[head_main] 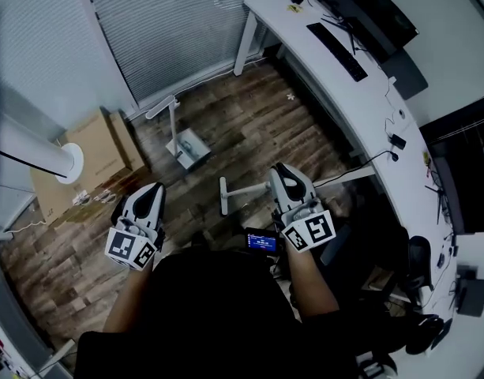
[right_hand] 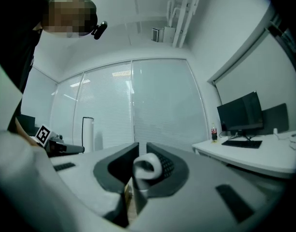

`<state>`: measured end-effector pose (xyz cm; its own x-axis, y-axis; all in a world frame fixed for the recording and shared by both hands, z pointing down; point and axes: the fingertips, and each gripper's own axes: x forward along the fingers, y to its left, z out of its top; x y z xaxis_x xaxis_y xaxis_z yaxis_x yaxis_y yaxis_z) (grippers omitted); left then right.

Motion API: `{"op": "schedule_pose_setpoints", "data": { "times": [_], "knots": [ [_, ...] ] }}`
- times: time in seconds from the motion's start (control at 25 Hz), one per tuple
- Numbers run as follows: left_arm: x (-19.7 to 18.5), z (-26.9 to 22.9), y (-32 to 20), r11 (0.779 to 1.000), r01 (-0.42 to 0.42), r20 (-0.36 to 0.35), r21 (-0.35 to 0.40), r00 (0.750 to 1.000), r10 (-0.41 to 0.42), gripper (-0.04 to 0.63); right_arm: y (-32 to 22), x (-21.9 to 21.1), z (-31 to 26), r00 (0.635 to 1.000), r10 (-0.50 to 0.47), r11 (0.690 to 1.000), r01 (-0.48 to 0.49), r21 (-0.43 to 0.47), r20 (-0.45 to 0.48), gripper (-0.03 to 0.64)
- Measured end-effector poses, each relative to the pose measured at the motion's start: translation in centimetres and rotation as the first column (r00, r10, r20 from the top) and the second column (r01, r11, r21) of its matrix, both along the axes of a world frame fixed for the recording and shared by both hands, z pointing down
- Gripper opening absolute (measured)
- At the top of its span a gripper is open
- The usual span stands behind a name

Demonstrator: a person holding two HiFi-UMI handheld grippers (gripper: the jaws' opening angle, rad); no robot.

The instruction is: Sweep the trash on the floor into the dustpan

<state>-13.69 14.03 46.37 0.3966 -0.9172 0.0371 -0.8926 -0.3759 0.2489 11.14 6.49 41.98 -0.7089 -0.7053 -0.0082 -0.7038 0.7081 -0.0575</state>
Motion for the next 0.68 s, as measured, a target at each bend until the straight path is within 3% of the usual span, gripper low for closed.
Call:
{"op": "schedule_pose_setpoints", "data": {
  "times": [0.24, 0.68],
  "knots": [
    [0.1, 0.5, -0.1, 0.998, -0.068, 0.012, 0.0, 0.998, 0.068, -0.005, 0.1, -0.9, 3.8, 0.999, 0.048, 0.998, -0.048, -0.05, -0.009, 0.052],
    [2.7, 0.7, -1.6, 0.984, -0.177, 0.007, 0.003, 0.984, 0.177, -0.006, 2.1, -0.1, 5.1, 0.998, 0.063, 0.994, -0.065, -0.086, -0.029, 0.052]
  ]
}}
